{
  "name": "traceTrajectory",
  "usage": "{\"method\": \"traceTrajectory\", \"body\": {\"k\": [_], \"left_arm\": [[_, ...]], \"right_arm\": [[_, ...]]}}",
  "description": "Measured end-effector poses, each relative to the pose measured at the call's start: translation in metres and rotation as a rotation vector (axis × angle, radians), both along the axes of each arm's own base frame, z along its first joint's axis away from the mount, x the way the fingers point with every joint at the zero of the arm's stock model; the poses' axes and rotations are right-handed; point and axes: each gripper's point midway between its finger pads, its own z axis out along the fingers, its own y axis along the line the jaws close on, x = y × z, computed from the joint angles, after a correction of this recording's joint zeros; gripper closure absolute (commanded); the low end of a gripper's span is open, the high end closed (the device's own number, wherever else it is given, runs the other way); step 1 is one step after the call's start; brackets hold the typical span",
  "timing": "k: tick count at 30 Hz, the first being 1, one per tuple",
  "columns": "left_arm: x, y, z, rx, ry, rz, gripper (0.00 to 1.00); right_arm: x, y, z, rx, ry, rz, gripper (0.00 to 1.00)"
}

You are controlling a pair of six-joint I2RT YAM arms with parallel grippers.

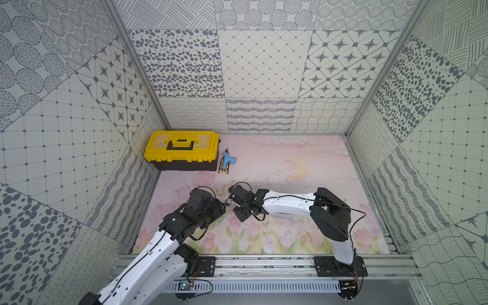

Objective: Put the socket on the desktop into the storage box
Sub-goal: Place the socket head in the storage box, then pick up the socket head at the center of the board.

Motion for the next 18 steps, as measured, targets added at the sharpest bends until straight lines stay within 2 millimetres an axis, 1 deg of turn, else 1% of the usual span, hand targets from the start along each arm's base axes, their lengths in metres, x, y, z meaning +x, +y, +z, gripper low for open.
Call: {"method": "traceTrajectory", "body": {"k": [9,12,16,18], "left_arm": [[-0.0022,0.0018,-0.0054,-0.001,0.012,0.006,0.3],[-0.0028,0.0017,-0.0066,-0.002,0.016,0.005,0.3],[-0.0034,0.0012,-0.0074,-0.005,0.019,0.003,0.3],[-0.0035,0.0012,-0.0078,-0.006,0.021,0.003,0.3]], "right_arm": [[0.0046,0.0014,-0.0102,-0.025,-0.006,0.014,0.51],[0.0075,0.0036,-0.0108,-0.024,-0.01,0.013,0.56],[0.0088,0.0058,-0.011,-0.021,-0.014,0.016,0.58],[0.0088,0.0059,-0.011,-0.02,-0.014,0.016,0.63]]}}
